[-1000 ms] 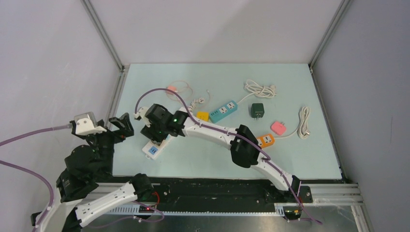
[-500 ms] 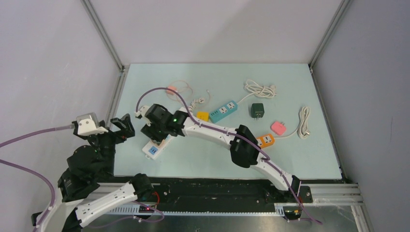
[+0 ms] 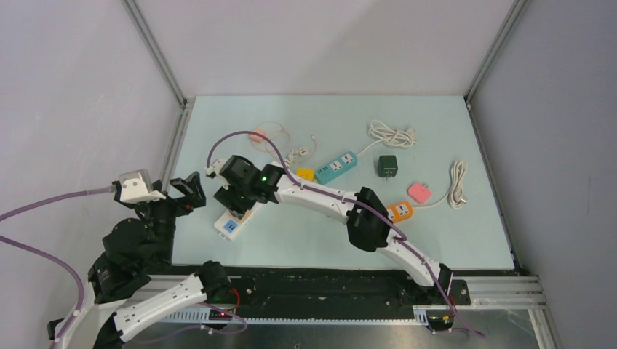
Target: Insert the plug
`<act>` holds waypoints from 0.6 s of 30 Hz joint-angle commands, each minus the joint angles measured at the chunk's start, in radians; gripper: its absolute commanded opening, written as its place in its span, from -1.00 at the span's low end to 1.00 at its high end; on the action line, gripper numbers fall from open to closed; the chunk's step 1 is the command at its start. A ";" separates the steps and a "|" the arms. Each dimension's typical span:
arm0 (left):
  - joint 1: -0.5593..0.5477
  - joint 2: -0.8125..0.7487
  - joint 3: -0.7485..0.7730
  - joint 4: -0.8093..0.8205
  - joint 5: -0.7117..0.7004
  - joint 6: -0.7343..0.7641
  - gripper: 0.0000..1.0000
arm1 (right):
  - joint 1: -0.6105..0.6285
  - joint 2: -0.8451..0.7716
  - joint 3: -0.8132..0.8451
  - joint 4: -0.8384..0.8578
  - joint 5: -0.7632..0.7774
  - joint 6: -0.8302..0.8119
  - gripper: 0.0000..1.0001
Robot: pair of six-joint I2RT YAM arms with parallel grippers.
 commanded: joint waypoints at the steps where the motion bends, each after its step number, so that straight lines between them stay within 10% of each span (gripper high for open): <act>1: 0.005 0.016 0.001 0.014 0.014 -0.016 0.97 | 0.005 0.014 0.034 -0.048 -0.029 0.013 -0.42; 18: 0.005 0.011 -0.008 0.014 0.006 -0.006 0.97 | 0.042 0.112 0.031 -0.004 0.162 0.060 -0.27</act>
